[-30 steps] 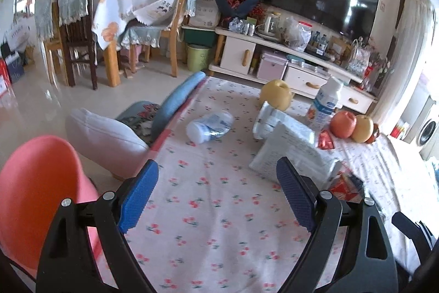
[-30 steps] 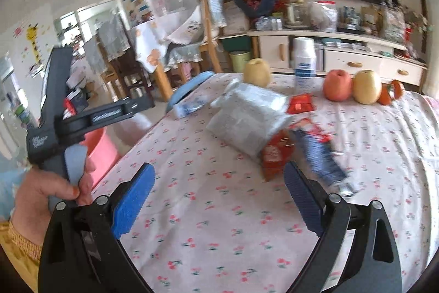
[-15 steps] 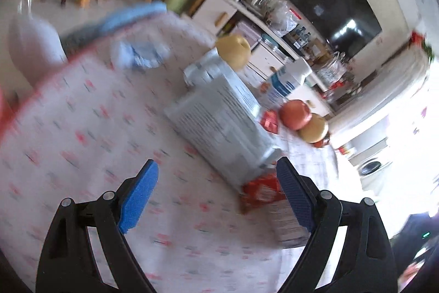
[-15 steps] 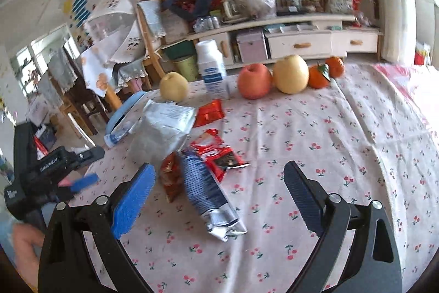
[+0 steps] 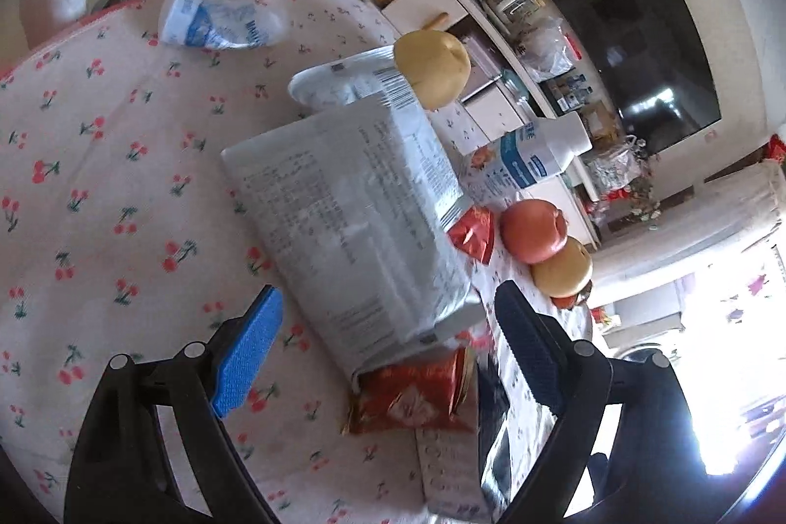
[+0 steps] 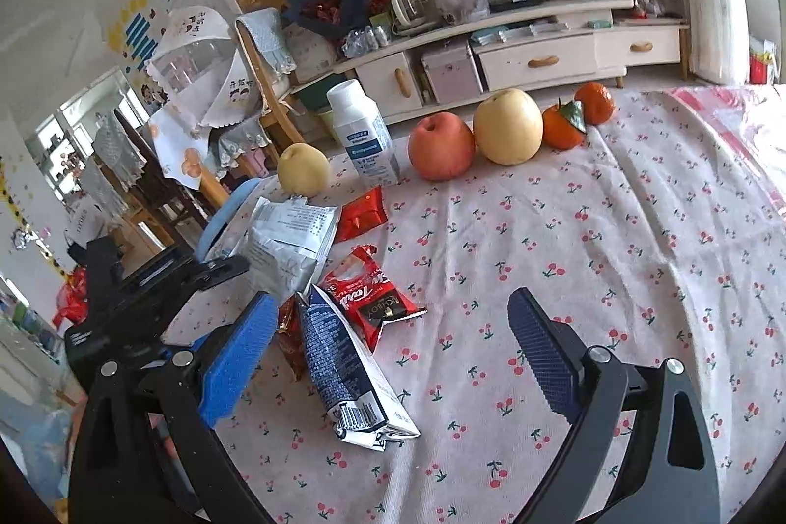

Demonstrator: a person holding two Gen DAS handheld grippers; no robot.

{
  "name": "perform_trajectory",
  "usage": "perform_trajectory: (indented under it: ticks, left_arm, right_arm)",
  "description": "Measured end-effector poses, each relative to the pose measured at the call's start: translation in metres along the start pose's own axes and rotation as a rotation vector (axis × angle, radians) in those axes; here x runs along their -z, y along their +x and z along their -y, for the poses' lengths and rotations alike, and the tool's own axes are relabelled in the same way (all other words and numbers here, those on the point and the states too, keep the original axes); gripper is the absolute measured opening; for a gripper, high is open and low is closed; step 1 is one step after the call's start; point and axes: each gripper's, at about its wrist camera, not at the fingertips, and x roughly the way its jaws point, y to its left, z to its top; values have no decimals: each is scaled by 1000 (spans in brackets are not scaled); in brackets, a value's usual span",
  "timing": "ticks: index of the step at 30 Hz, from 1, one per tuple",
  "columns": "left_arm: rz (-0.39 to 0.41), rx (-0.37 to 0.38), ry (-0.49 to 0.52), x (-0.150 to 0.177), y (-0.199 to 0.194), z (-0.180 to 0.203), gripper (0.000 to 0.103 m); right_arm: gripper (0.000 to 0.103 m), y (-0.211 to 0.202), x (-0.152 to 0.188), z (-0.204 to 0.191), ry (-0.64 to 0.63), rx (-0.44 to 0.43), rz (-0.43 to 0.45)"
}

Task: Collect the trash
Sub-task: 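Move both grippers back toward the remaining wrappers on the table, then close the left gripper on the white paper bag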

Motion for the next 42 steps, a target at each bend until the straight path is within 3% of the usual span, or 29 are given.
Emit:
perform_trajectory:
  ticks: [12, 20, 26, 31, 37, 42]
  left_arm:
    - [4, -227, 97, -13, 32, 43, 88]
    - [5, -325, 83, -22, 36, 32, 88]
    - [-18, -284, 51, -18, 34, 17, 92]
    - [-34, -261, 70, -13, 31, 13, 85]
    - [-41, -210, 105, -10, 21, 13, 68]
    - [-46, -162, 147, -8, 10, 16, 46]
  right_arm:
    - [94, -7, -6, 11, 31, -41, 14]
    - [94, -9, -8, 17, 53, -62, 10]
    - [94, -8, -7, 15, 51, -80, -6]
    - [94, -4, -5, 9, 27, -82, -27]
    - [94, 2, -2, 5, -5, -76, -59]
    - [94, 9, 3, -3, -57, -52, -86]
